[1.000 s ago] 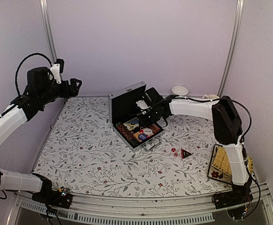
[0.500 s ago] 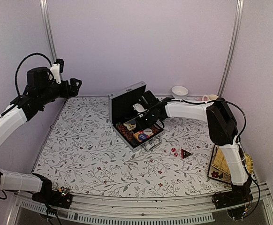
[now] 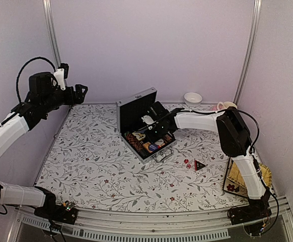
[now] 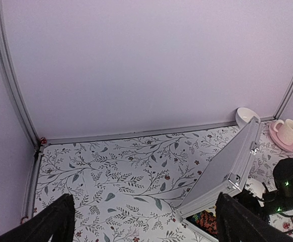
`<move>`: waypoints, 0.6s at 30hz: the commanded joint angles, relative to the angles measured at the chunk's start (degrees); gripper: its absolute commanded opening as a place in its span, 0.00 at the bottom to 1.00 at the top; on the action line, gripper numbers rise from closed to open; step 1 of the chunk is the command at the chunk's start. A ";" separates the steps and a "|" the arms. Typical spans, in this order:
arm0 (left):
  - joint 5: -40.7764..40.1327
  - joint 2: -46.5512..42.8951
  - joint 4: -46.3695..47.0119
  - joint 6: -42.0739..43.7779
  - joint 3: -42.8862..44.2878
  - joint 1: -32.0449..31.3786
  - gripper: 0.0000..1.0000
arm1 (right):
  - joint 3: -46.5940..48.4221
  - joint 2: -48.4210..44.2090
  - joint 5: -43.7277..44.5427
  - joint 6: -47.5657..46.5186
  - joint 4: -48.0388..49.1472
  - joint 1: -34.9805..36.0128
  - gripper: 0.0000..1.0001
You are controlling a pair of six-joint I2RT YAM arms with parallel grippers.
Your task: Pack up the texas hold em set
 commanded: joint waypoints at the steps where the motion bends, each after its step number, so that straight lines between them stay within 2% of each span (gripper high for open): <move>1: 0.31 -0.31 -0.34 0.60 0.34 0.50 0.97 | 1.21 0.88 0.60 -0.66 -2.05 0.29 0.14; 11: 0.37 -0.14 -0.45 0.60 0.34 0.47 0.97 | 1.27 0.93 1.41 -0.60 -2.57 0.26 0.18; 12: 0.37 -0.13 -0.46 0.60 0.34 0.53 0.97 | 1.31 0.84 1.41 -0.58 -2.58 0.28 0.23; 15: 0.38 -0.05 -0.44 0.60 0.34 0.47 0.97 | 1.48 0.81 1.43 -0.49 -2.54 0.27 0.28; 18: 0.38 0.02 -0.46 0.69 0.43 0.50 0.97 | 1.71 0.72 1.21 -0.30 -2.51 0.30 0.30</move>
